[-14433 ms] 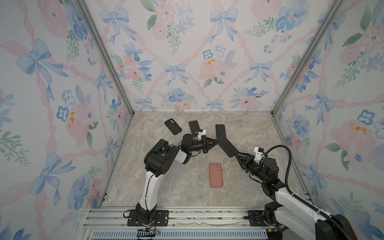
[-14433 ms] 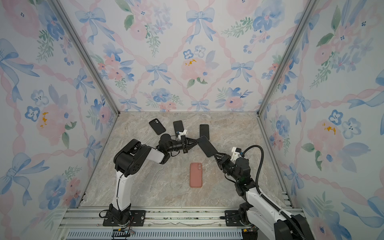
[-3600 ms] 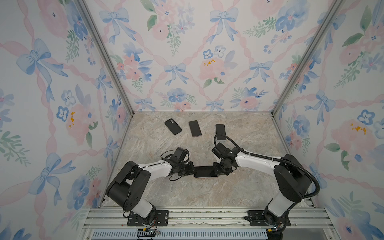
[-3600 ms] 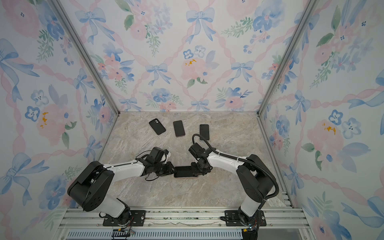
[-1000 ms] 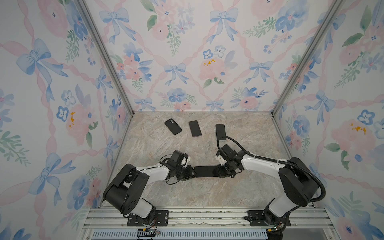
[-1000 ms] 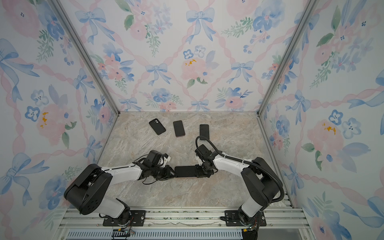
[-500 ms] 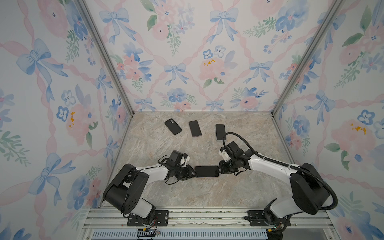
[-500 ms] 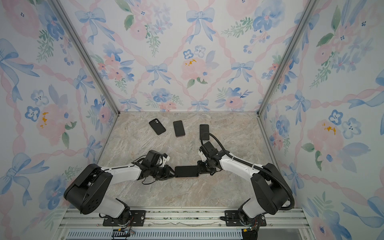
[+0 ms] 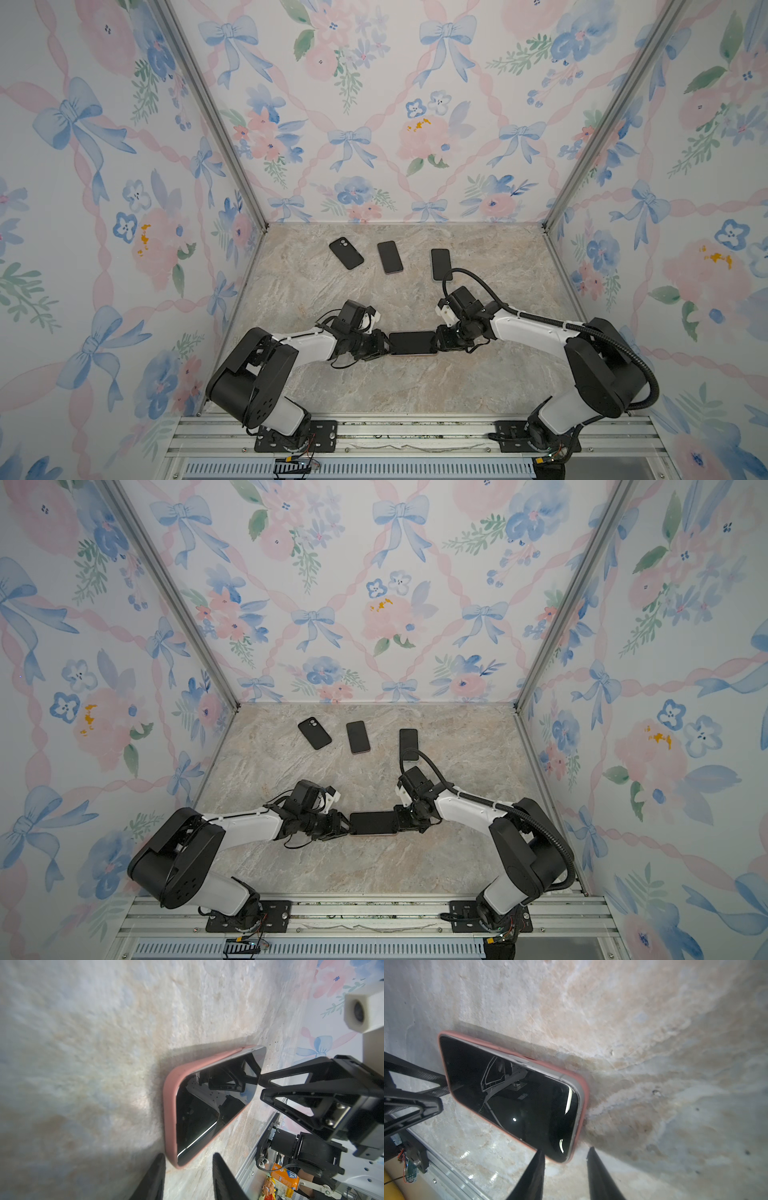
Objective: Put the phone into the phone case
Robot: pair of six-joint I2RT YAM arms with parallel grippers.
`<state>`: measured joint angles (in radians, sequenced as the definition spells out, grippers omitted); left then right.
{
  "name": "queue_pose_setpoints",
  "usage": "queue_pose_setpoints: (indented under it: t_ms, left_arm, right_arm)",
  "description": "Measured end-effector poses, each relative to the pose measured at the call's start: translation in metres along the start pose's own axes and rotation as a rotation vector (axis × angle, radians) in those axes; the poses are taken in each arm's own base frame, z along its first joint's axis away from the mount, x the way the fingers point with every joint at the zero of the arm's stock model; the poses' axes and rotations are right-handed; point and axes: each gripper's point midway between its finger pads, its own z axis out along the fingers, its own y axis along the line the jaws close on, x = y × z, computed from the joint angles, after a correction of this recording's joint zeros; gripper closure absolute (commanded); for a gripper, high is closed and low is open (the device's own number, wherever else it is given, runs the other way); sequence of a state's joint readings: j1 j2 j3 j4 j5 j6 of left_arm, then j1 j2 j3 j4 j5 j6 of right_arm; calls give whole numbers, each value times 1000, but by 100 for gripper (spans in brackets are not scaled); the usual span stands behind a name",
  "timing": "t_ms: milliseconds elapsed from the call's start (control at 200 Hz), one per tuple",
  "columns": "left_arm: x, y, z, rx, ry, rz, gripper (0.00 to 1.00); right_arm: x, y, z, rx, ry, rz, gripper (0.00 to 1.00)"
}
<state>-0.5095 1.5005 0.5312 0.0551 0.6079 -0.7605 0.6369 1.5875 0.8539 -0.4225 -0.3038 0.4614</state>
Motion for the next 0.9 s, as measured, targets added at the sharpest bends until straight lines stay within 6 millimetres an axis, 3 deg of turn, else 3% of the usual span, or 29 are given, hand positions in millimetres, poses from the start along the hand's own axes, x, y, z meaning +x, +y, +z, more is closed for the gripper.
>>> queue_pose_setpoints:
  t_ms: [900]
  left_arm:
    - [0, 2, -2, 3, -6, -4, 61]
  right_arm:
    - [6, 3, 8, 20, 16, -19, 82]
